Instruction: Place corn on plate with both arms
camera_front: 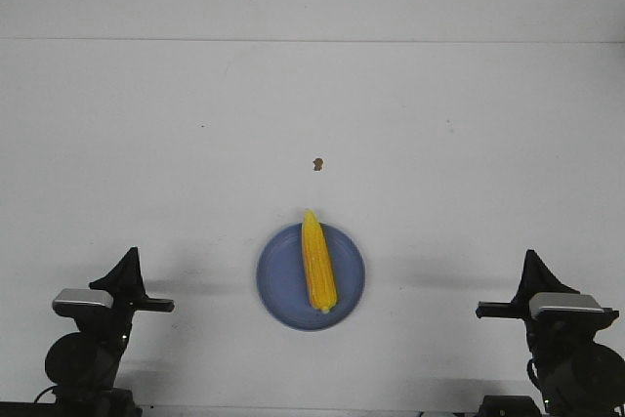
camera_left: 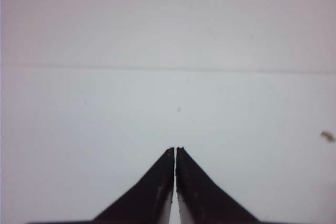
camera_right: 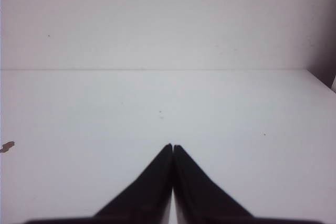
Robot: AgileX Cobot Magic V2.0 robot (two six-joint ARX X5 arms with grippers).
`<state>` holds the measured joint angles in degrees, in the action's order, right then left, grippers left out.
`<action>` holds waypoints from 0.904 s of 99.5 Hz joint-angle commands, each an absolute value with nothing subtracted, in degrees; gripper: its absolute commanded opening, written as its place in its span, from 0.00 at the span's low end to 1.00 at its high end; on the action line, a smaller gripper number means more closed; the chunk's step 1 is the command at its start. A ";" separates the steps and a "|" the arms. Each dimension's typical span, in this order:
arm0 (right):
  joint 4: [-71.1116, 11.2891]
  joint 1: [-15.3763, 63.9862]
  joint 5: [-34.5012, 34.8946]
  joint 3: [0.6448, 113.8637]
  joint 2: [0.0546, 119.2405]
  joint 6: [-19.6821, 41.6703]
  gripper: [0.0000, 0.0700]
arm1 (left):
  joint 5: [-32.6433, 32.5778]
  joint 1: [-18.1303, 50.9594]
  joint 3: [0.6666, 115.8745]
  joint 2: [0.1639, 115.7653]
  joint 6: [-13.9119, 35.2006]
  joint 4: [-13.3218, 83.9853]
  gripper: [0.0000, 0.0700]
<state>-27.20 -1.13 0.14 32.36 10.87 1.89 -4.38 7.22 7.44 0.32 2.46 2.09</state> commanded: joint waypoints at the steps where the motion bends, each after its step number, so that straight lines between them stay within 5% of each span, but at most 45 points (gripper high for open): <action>1: -26.65 -1.10 -0.01 32.58 10.92 1.69 0.00 | -4.54 7.14 6.31 0.16 2.55 -0.89 0.02; 29: -26.65 -1.10 -0.01 32.56 10.92 1.69 0.00 | -4.54 6.74 0.86 0.16 2.48 -8.10 0.02; 90: -26.65 -1.10 -0.01 32.56 10.92 1.69 0.00 | -4.54 5.10 0.80 0.19 3.95 -7.64 0.02</action>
